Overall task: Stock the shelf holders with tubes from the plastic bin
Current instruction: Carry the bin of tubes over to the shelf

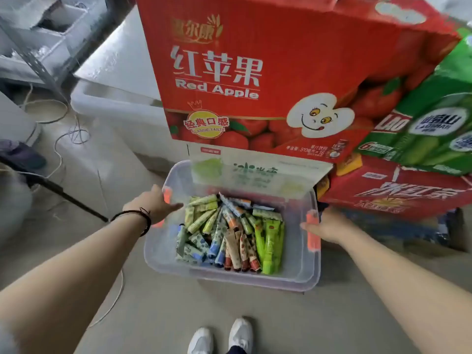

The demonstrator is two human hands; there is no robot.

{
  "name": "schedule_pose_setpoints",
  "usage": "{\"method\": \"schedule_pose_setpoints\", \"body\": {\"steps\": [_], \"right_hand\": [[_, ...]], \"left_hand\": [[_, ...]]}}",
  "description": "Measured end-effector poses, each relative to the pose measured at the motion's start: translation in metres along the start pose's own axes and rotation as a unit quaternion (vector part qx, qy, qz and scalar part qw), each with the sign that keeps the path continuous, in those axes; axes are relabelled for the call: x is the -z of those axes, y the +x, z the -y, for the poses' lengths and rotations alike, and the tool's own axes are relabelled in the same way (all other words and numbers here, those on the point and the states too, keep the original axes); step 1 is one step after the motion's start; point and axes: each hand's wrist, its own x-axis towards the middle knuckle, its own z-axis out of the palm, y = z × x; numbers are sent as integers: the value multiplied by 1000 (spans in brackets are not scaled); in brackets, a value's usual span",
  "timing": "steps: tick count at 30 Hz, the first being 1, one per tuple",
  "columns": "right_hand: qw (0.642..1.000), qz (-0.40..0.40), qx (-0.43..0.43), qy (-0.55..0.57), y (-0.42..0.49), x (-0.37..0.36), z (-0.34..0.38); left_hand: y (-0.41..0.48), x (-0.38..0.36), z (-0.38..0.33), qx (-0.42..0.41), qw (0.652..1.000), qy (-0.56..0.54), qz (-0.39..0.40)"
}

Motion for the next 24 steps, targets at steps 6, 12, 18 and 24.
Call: {"method": "schedule_pose_setpoints", "body": {"steps": [6,12,18,24], "right_hand": [[999,1,8,44,10,-35,6],[988,-16,-66,137,24,-40,-1],[986,-2,-63,157,26,-45,-1],[983,-14,-58,172,15,-45,3]], "left_hand": [[15,-38,14,17,997,-53,-46],[21,-37,24,6,997,-55,-48],[20,-38,27,-6,997,-57,-50],[17,-42,23,15,997,-39,-62]]}}
